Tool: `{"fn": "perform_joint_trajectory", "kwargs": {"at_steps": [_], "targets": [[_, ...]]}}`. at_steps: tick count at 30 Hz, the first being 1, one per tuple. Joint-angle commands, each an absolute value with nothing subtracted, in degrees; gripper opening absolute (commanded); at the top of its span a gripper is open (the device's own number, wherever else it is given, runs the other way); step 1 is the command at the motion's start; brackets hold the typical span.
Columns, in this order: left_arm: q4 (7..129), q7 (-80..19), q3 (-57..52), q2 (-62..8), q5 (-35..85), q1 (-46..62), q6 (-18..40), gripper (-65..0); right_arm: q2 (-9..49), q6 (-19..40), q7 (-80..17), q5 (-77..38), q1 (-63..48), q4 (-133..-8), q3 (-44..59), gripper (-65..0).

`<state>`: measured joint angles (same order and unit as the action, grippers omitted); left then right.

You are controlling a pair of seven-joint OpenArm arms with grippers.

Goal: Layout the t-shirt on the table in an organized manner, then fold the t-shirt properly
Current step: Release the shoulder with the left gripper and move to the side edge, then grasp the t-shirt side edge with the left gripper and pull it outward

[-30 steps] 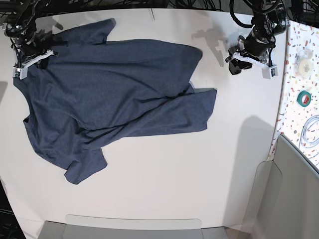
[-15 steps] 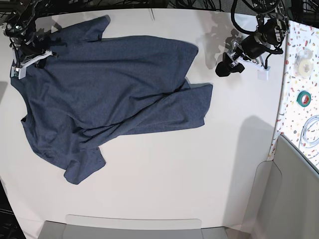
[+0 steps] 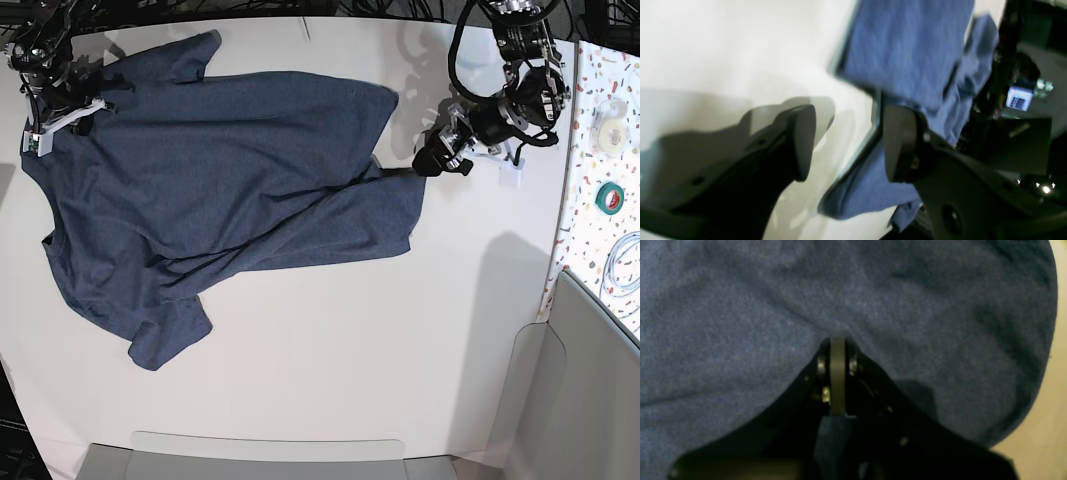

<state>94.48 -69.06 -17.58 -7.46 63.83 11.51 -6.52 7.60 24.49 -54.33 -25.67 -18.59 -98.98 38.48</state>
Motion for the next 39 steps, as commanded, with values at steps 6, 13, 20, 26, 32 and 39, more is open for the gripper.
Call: {"fn": "perform_joint_trajectory", "kwargs": {"at_steps": [6,13,20,26,32,39], "targets": [[95.25,-69.93,-17.63,-7.87,65.98,8.13,-7.60,-33.0,7.78,24.40,-56.57,-24.84,-19.30,-99.21,38.37,-65.0],[95.16,-69.76,-17.54,-7.69,65.80,7.34,-7.69,-33.0,6.81,24.40,-56.57,-24.66,-19.30,-99.30,38.37,-65.0],[101.32,-69.05,-8.66,-13.76,56.84,6.29,-6.99,-33.1,6.81,24.48,-56.57,-24.66,-19.30,-99.38,38.37,-65.0],[111.34,-57.54,15.34,-29.14,43.65,6.11,-6.99,-33.9,6.90,24.48,-56.57,-24.66,-19.21,-99.38,38.37,-65.0],[111.60,-49.27,35.12,-36.26,24.48,4.53,-7.34,-37.8,6.99,24.48,-56.57,-24.66,-19.21,-99.30,38.37,-65.0],[111.43,-48.84,41.89,-32.92,-1.27,4.26,-7.25,-37.7,6.99,24.48,-56.57,-24.66,-19.21,-99.30,38.37,-65.0]]}}
